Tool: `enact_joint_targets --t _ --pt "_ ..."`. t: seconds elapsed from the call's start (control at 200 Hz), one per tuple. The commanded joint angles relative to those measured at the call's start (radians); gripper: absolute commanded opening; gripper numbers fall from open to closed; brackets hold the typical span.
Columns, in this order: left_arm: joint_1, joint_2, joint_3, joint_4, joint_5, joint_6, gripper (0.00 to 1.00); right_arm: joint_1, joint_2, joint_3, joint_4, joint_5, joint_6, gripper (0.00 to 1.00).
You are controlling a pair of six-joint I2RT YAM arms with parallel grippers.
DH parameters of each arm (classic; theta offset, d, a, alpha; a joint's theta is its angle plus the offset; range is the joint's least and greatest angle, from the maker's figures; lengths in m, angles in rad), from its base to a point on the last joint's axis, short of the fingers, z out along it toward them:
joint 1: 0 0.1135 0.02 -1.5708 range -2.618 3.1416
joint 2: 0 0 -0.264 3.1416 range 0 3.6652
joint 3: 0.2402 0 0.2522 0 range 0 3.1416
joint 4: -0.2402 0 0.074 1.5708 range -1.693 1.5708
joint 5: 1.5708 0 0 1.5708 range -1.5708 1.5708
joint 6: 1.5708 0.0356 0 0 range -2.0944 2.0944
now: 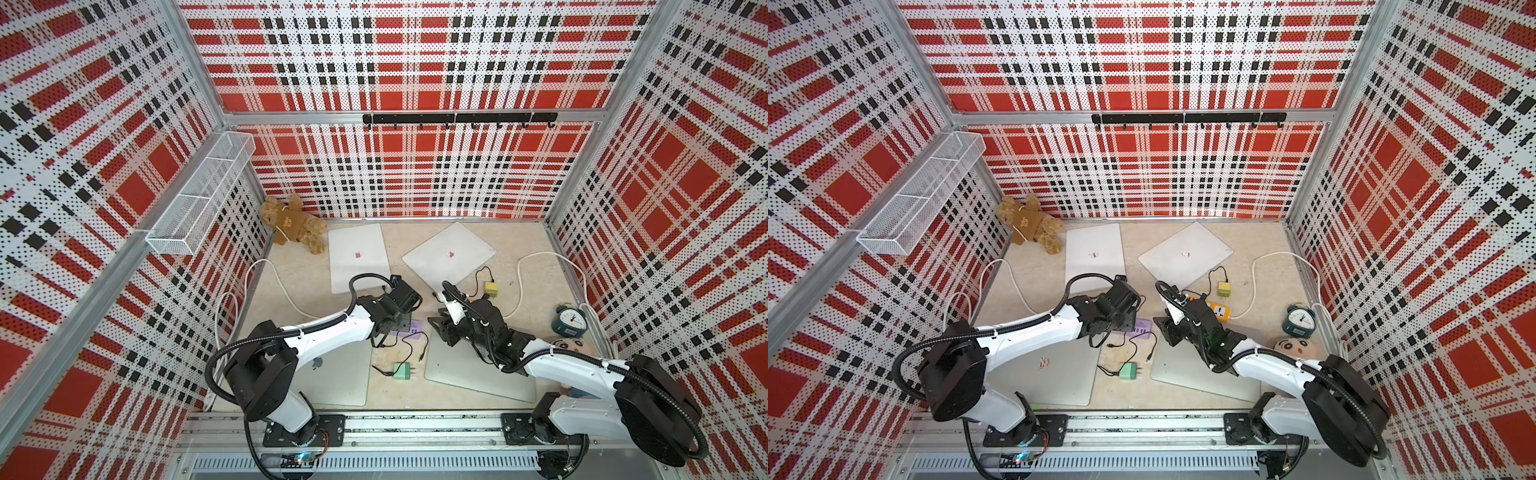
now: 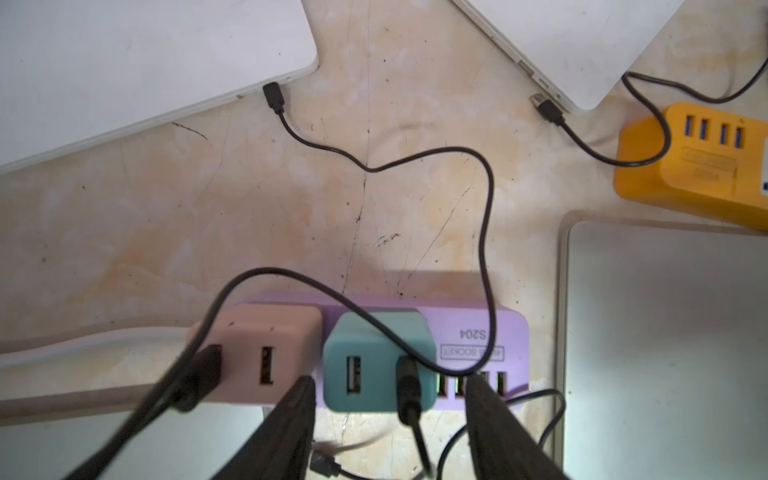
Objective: Unplug the laptop charger
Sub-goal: Remove the plug from the socket.
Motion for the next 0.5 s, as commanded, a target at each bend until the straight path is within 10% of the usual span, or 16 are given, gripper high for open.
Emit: enact_joint_targets --t 0.0,0.496 --pt "0.0 0.031 0.037 0.013 -0.004 0.012 0.6 -0.008 -0.012 0.006 0.025 -0.007 0.002 0.47" --pt "-0.005 0.117 0.069 0.038 -0.038 0.006 0.56 -0.028 0.018 -0.012 0.086 -0.061 0.062 0.46"
